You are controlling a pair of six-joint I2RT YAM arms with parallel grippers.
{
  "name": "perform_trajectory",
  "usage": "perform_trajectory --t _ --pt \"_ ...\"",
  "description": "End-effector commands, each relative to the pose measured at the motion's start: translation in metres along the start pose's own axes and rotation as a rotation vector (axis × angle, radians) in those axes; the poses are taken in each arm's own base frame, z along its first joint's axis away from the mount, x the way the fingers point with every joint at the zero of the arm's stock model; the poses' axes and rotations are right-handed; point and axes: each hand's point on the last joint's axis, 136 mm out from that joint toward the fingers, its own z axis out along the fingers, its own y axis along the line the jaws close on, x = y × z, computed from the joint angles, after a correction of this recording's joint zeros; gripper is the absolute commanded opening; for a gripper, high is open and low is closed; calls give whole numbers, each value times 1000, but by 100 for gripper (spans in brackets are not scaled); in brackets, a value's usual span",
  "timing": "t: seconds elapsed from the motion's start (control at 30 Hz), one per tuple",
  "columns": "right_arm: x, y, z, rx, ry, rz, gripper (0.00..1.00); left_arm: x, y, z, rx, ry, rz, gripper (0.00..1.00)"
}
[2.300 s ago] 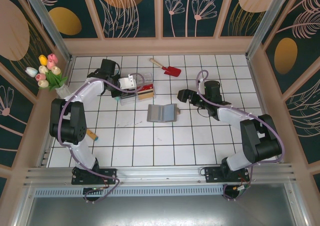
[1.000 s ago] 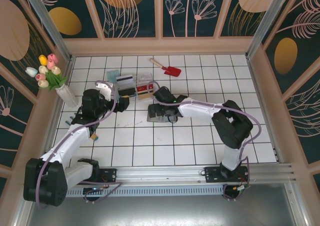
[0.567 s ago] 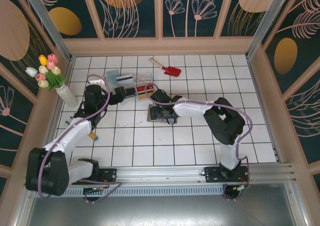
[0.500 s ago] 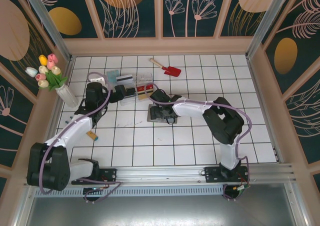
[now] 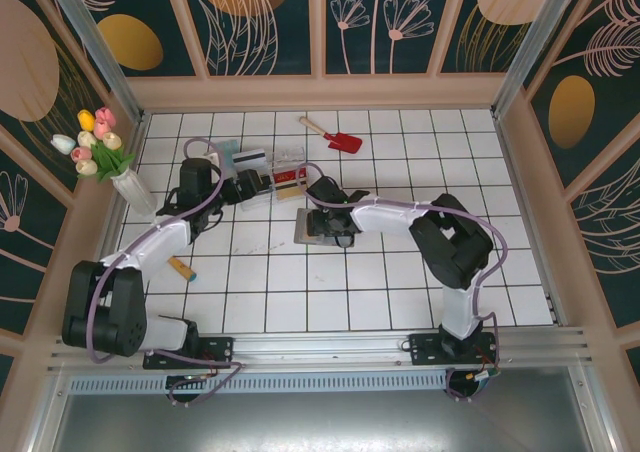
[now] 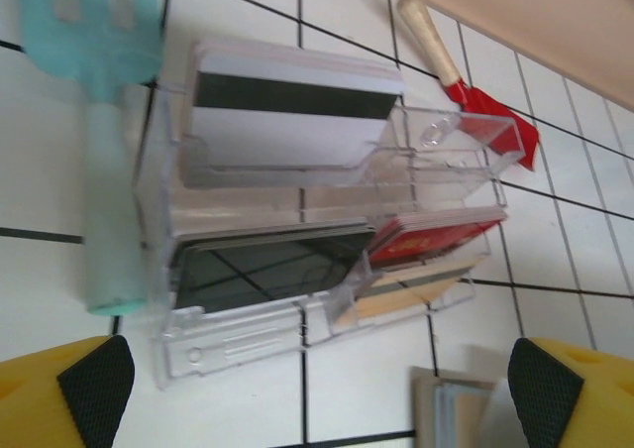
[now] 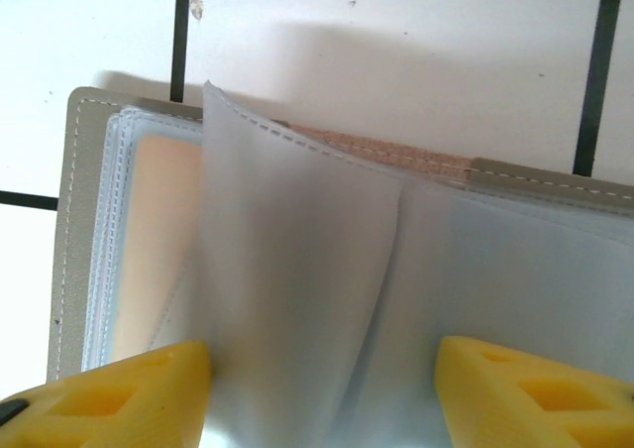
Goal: Take the credit cards out of the card holder
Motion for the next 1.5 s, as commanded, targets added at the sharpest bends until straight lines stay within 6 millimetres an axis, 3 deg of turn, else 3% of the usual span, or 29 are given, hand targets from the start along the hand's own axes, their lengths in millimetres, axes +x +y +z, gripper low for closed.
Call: perform_trajectory --t 0.0,0.17,0.33,0.5,0.67,0.83,0.9,1.03,1.1,1.3,1.47 --pt "35 -24 14 24 112 30 61 6 -24 3 137 67 -50 95" --pt "38 -23 12 -52 114 60 58 30 -35 5 210 167 -122 84" --pt "40 -28 11 -101 119 103 55 65 -59 13 262 269 -115 61" --pt "41 -32 10 -150 116 121 53 96 -83 32 298 369 -139 55" --pt "44 -34 9 -164 111 92 52 112 -98 52 304 431 -141 51" --pt "41 -40 9 -110 100 76 53 111 -100 61 272 427 -146 49" --pt "38 -39 7 -88 83 66 60 108 -94 64 234 412 -155 49" --pt "37 -39 8 6 59 13 84 108 -82 67 168 396 -172 51" --pt "40 -41 10 66 56 -22 88 110 -77 68 143 389 -185 52" --pt "53 -61 19 250 74 -98 87 111 -70 68 107 383 -223 53" --pt "56 -68 19 273 70 -114 72 107 -74 69 117 378 -228 53"
